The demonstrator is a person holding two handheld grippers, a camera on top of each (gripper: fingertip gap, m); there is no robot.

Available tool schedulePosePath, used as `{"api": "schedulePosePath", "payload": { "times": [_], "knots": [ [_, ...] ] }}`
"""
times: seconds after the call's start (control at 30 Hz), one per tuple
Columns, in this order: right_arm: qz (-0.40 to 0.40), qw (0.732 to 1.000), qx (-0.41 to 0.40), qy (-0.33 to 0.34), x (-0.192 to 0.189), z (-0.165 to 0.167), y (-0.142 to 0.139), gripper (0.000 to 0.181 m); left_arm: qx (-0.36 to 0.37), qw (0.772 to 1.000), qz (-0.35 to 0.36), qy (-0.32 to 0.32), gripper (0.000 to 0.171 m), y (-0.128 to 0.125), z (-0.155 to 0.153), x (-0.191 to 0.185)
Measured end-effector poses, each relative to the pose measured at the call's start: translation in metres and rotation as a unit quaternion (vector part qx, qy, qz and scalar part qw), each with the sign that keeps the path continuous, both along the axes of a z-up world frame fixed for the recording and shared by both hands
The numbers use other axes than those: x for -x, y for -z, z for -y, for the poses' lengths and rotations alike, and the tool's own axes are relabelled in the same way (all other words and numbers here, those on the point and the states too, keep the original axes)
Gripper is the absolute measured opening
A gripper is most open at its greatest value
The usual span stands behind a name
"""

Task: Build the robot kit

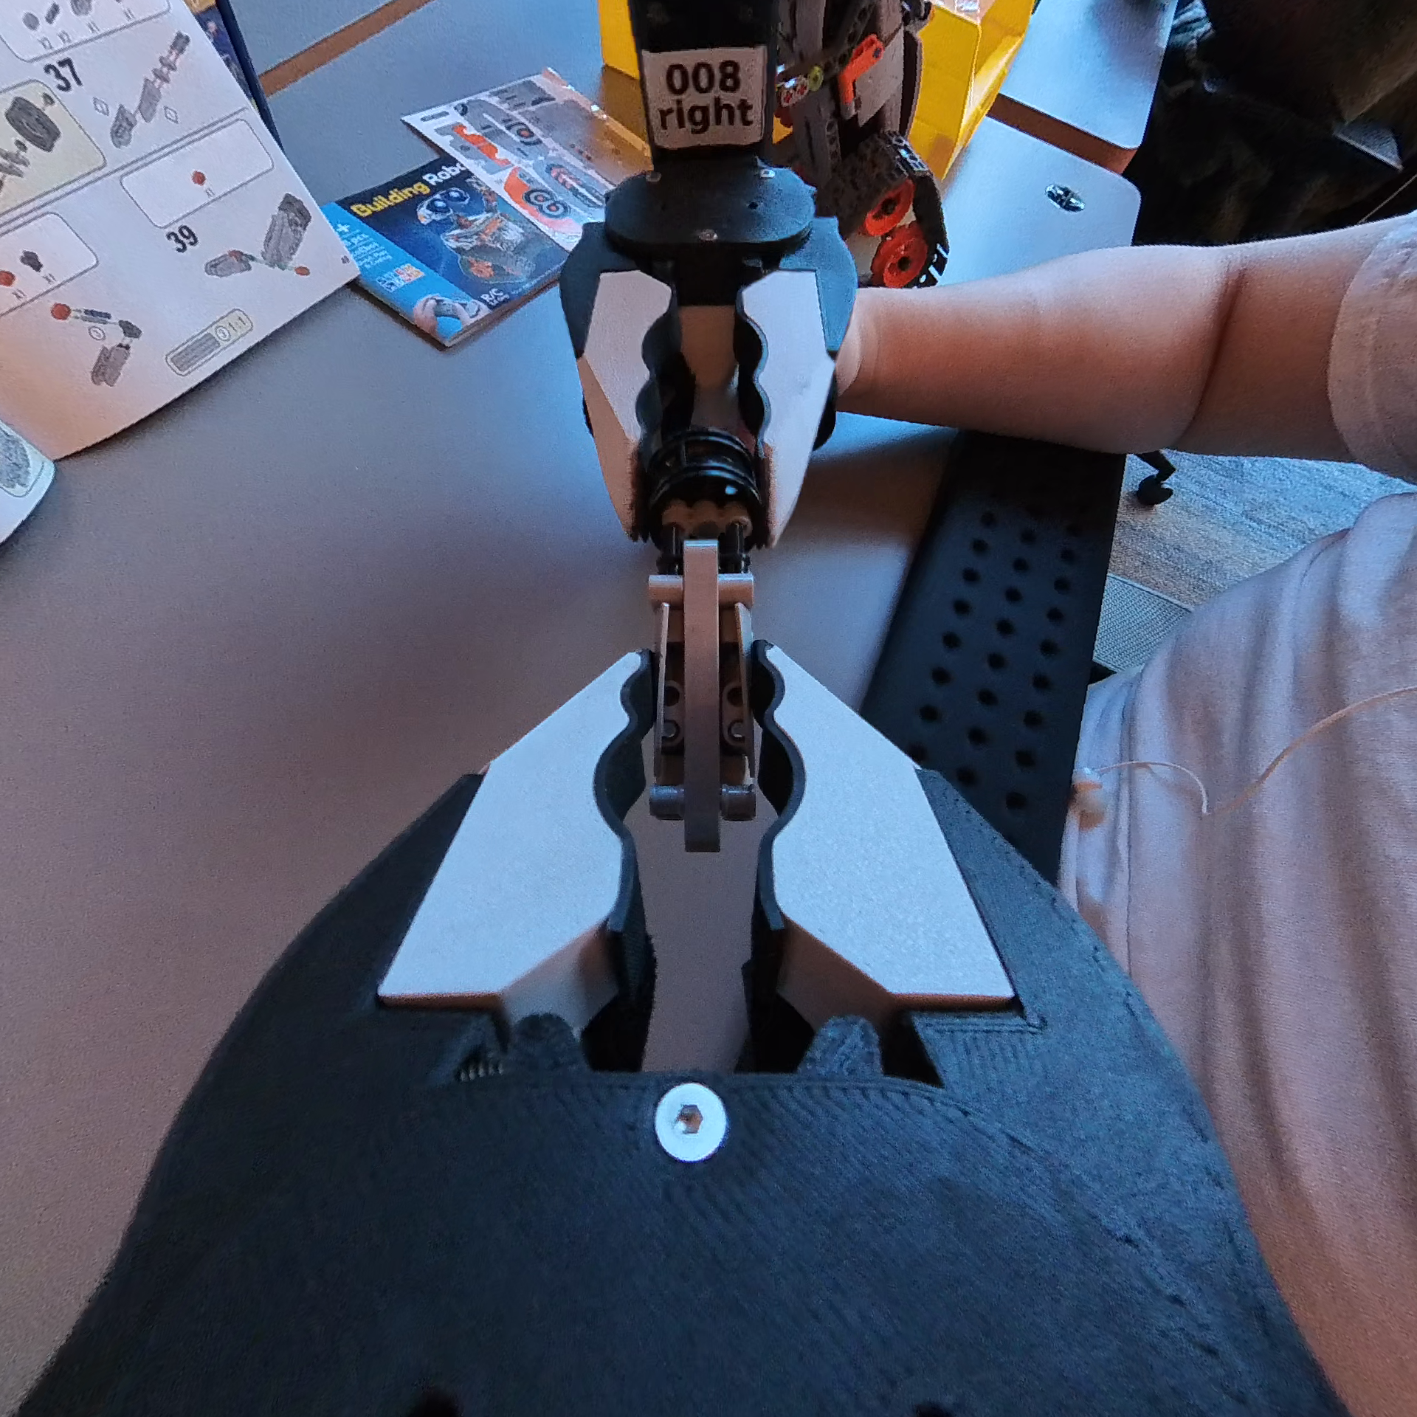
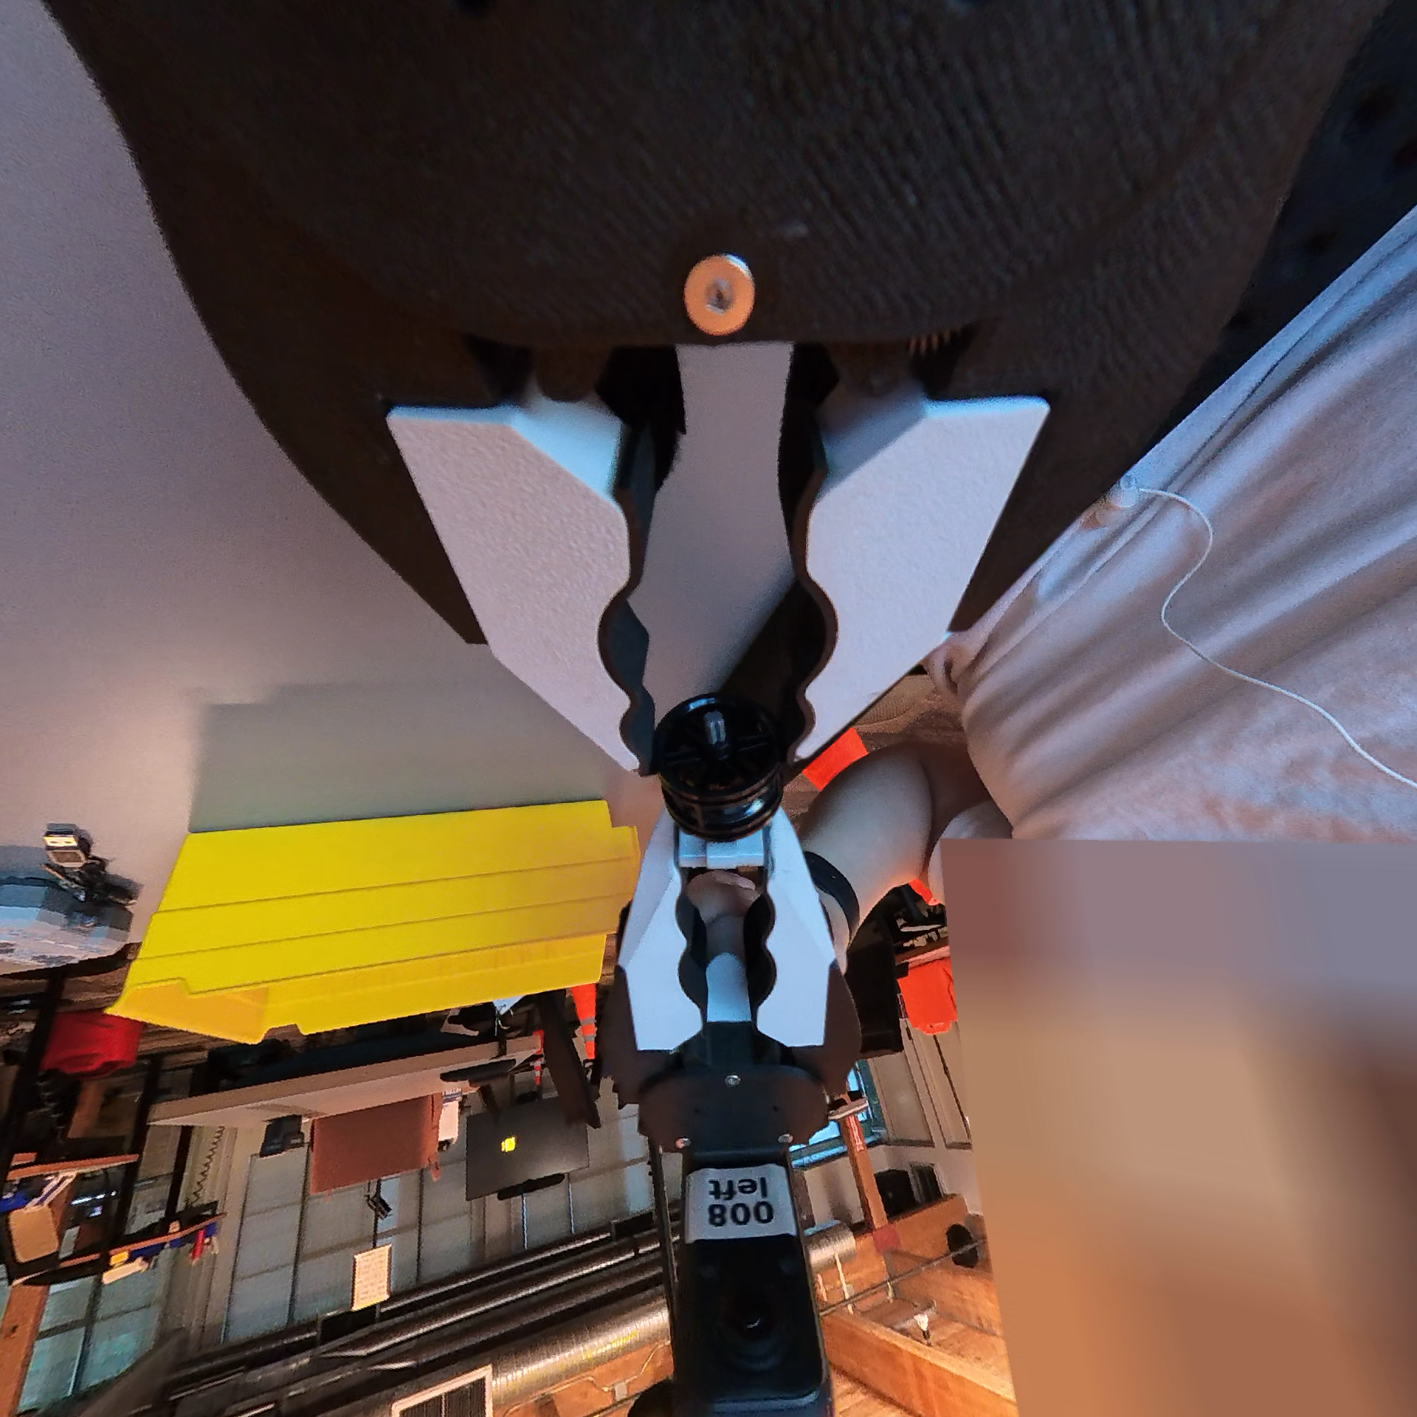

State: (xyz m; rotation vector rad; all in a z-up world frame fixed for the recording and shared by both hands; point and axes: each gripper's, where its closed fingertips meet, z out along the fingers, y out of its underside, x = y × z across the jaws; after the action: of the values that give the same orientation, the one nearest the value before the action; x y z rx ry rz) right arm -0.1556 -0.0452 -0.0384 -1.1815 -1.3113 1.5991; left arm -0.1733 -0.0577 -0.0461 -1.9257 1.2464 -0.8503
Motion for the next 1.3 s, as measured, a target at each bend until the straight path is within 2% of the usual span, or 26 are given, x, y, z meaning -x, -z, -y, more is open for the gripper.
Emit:
{"api": "schedulePosePath", "payload": {
  "times": [0.93, 1.13, 1.3],
  "knots": [
    [0.037, 0.999, -0.031, 0.011, 0.003, -0.002, 0.015, 0.032, 0.011, 0.999, -0.035, 0.004, 0.023, 0.017, 0.0, 0.003],
    [0.08, 0.995, -0.059, 0.014, 0.007, 0.0, 0.032, 0.032, 0.01, 0.997, -0.081, 0.01, 0.023, 0.032, 0.002, 0.007],
    [0.105, 0.992, -0.071, 0.019, 0.008, -0.002, 0.043, 0.032, 0.012, 0.996, -0.089, 0.008, 0.023, 0.041, 0.0, 0.009]
  ]
}}
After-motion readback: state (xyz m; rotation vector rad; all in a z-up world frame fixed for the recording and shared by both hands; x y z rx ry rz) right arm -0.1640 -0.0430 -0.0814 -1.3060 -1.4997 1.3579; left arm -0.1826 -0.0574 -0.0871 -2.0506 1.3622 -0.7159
